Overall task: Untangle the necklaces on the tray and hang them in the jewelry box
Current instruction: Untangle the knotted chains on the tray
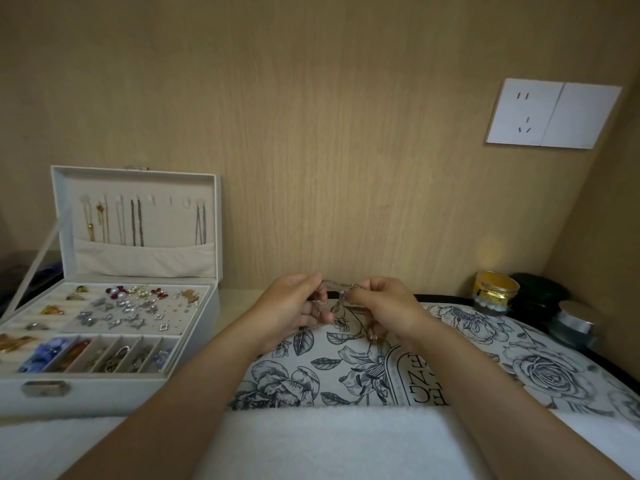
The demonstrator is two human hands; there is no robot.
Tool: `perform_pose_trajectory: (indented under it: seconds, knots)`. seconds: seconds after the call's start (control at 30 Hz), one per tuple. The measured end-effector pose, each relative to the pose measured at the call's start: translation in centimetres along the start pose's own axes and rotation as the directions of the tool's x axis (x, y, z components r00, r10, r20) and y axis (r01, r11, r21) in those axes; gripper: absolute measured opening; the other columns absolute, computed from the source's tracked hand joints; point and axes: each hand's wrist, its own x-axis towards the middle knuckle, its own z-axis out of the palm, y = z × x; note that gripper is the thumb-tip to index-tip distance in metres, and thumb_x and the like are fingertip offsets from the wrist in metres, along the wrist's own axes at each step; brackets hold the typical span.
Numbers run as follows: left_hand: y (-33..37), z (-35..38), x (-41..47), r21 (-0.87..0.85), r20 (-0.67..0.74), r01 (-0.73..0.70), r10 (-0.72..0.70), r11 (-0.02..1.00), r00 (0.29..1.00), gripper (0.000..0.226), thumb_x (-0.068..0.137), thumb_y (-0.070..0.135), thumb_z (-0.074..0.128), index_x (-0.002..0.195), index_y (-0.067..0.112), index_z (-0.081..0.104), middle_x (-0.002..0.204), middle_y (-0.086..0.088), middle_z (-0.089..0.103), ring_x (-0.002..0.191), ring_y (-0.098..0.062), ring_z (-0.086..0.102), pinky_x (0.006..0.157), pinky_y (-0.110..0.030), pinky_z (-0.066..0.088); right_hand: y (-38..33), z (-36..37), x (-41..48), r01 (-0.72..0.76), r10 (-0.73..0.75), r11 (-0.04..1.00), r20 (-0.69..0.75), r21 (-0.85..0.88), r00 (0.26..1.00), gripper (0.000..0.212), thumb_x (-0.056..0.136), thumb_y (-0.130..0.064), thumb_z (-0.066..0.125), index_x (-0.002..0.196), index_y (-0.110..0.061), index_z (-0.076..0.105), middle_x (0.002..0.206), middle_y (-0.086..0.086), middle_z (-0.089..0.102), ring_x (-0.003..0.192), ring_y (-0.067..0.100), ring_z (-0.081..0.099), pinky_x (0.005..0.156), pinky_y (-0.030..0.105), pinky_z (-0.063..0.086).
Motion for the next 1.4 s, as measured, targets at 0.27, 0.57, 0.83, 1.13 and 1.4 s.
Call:
perform_pose_trajectory:
  seconds: [0.27, 0.57, 0.83, 1.13, 1.4]
  knots:
    - [0.1, -0.1, 0.0, -0.199, -0.061, -0.014, 0.002, 0.980, 0.998, 0.025, 0.103, 0.029, 0.049, 0.100, 0.007, 0.061, 0.073, -0.002, 0.070, 0.061, -0.016, 0.067, 0.065, -0.030, 0.059, -0.2, 0.3, 0.3, -0.102, 0.043, 0.864, 0.130, 0.493, 0.991, 0.005, 0.096, -0.014, 0.064, 0.097, -0.009, 0.066, 0.067, -0.003, 0.057, 0.048, 0.008, 0.037, 0.039, 0.019, 0.025]
    - [-0.1, -0.2, 0.5, -0.278, -0.057, 0.060, -0.079, 0.959, 0.995, 0.026, 0.105, 0.029, 0.047, 0.086, 0.012, 0.053, 0.061, 0.003, 0.042, 0.044, -0.010, 0.036, 0.063, -0.033, 0.056, -0.4, -0.8, -0.2, -0.016, 0.039, 0.993, 0.200, -0.119, 0.979, 0.013, 0.091, -0.017, 0.073, 0.104, -0.016, 0.074, 0.050, -0.012, 0.055, 0.045, 0.005, 0.044, 0.051, 0.025, 0.041]
    - [0.0, 0.2, 0.6, -0.249, -0.117, 0.048, -0.079, 0.967, 0.990, 0.026, 0.105, 0.030, 0.046, 0.086, 0.014, 0.054, 0.059, 0.006, 0.038, 0.043, -0.007, 0.031, 0.050, -0.023, 0.039, -0.1, 0.0, 0.5, 0.037, -0.079, 0.960, -0.142, -0.276, 0.987, 0.022, 0.078, -0.027, 0.086, 0.076, -0.011, 0.071, 0.049, -0.012, 0.055, 0.039, 0.000, 0.047, 0.045, 0.020, 0.040]
    - [0.0, -0.8, 0.9, -0.205, -0.177, 0.016, -0.053, 0.979, 0.983, 0.019, 0.101, 0.031, 0.054, 0.094, 0.016, 0.064, 0.069, 0.007, 0.048, 0.050, -0.006, 0.038, 0.044, -0.018, 0.031, -1.0, -0.7, -0.4, -0.176, 0.057, 0.898, 0.289, 0.404, 0.956, 0.006, 0.091, -0.020, 0.065, 0.086, -0.018, 0.061, 0.080, -0.001, 0.065, 0.044, 0.007, 0.032, 0.044, 0.019, 0.023]
    - [-0.1, -1.1, 0.5, -0.052, -0.152, -0.023, 0.015, 0.998, 0.988, 0.021, 0.099, 0.025, 0.058, 0.098, 0.009, 0.071, 0.072, 0.005, 0.057, 0.051, -0.008, 0.044, 0.044, -0.020, 0.032, -0.7, -1.0, 0.2, -0.188, 0.095, 0.913, 0.260, 0.361, 0.961, 0.018, 0.095, -0.023, 0.049, 0.078, -0.018, 0.046, 0.067, -0.003, 0.043, 0.052, 0.011, 0.030, 0.046, 0.023, 0.018]
